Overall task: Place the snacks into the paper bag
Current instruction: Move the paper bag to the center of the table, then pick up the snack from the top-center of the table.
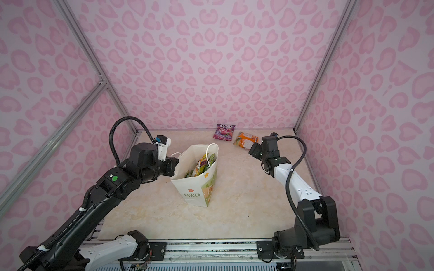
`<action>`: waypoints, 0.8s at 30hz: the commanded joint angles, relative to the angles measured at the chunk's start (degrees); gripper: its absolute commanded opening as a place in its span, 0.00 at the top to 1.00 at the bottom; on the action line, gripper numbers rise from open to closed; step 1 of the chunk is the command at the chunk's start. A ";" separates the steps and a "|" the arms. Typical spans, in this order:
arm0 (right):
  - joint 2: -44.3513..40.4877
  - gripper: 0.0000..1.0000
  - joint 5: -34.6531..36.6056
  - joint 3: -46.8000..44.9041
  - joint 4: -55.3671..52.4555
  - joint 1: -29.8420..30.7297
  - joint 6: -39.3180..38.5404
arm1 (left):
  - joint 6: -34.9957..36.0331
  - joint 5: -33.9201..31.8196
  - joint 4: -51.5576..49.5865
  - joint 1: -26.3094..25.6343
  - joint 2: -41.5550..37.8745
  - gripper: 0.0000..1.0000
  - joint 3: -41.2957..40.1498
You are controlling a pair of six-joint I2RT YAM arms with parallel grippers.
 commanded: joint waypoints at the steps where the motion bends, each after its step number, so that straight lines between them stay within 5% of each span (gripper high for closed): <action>1: 7.66 0.12 -3.71 2.69 8.57 -2.55 1.71 | 0.45 0.46 1.58 0.06 -0.17 0.96 -0.30; 12: 36.13 0.22 -11.18 27.21 5.34 -8.33 2.25 | 0.77 0.59 2.06 0.06 -1.04 0.97 -0.68; 24: 48.90 0.44 -12.51 44.17 -5.15 -9.17 1.24 | 0.86 1.13 2.40 0.45 -1.11 0.97 -0.86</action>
